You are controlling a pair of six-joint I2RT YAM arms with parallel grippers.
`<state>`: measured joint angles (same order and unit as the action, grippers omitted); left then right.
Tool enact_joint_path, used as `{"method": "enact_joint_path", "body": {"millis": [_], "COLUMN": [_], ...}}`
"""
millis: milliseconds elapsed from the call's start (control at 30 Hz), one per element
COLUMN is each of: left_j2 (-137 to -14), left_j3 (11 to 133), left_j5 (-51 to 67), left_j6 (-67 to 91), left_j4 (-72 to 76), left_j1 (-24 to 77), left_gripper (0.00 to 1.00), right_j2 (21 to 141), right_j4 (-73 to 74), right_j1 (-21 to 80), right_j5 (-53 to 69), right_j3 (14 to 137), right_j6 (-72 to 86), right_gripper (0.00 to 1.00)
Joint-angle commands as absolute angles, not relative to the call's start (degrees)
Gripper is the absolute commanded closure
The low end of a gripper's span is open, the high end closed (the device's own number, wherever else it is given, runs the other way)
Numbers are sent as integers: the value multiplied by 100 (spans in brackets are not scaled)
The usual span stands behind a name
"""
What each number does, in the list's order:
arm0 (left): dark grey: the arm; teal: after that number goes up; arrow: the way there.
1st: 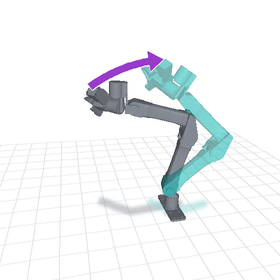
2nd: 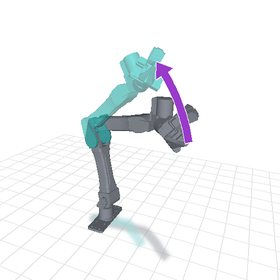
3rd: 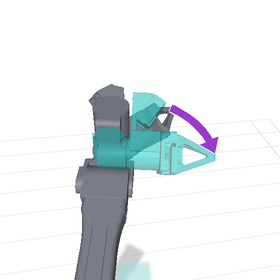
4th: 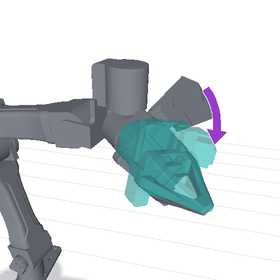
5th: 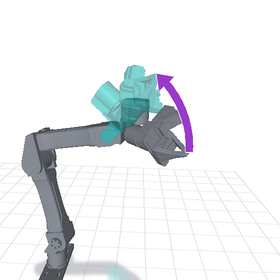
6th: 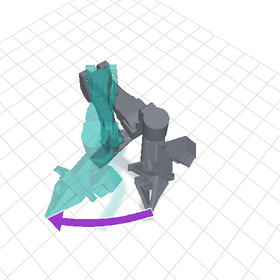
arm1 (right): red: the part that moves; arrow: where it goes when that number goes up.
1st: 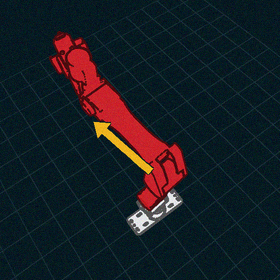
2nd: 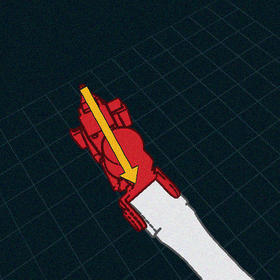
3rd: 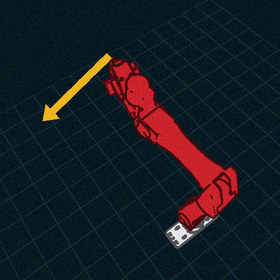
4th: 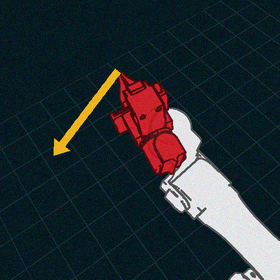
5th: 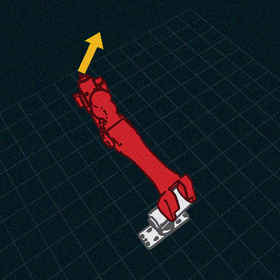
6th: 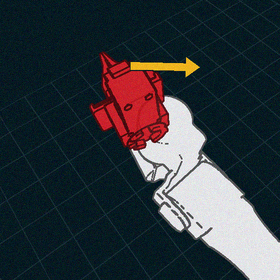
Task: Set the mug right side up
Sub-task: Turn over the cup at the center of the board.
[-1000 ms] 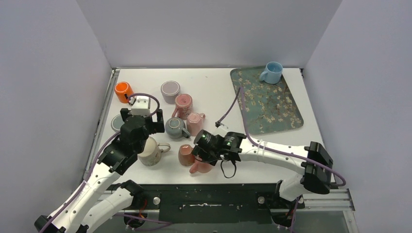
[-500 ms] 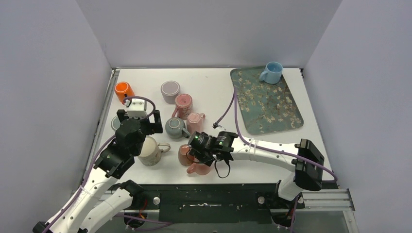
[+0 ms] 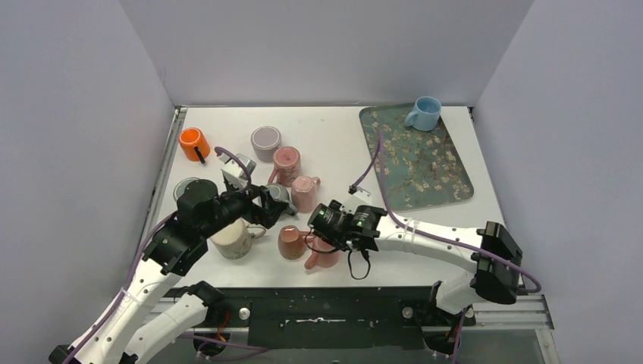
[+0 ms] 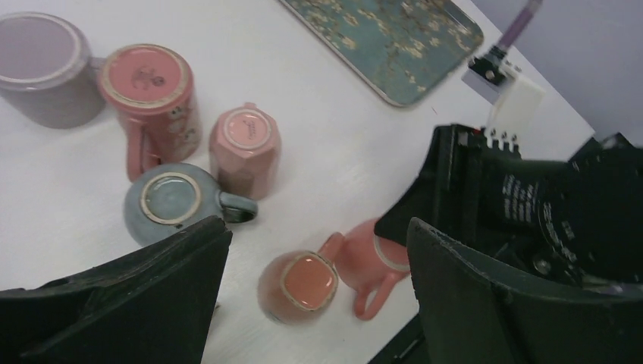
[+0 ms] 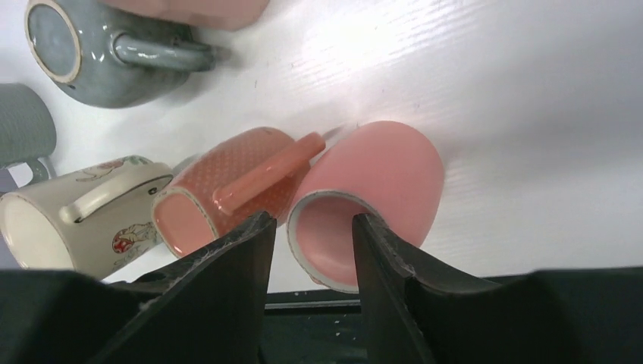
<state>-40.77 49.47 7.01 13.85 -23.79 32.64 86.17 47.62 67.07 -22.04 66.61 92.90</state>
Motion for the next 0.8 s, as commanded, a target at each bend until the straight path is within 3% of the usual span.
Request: {"method": "enact_joint_path", "body": {"millis": [0,267,533,767], "left_j2": [-4240,-4416,-5245,-5949], "left_j3": [4851,4313,4522,4580], "left_j5": [1793,1298,-819,-1791], "left_j6": [1805,2649,3078,3250], "left_j4": [-2477,-2133,-2295,-2101], "left_j1": [3305,3849,5579,6560], "left_gripper": [16,19,23,36], "right_j2": [7999,6564,5445,4675], "right_j4": [3760,3109,2632,2637], "right_j1": [6257,5503,5478,5471], "right_j5": [-2278,-2439,-2698,-3076], "right_j3": [6305,6049,5670,5405], "right_j6": [7999,6656,5513,5369], "right_gripper": [55,48,48,48]}}
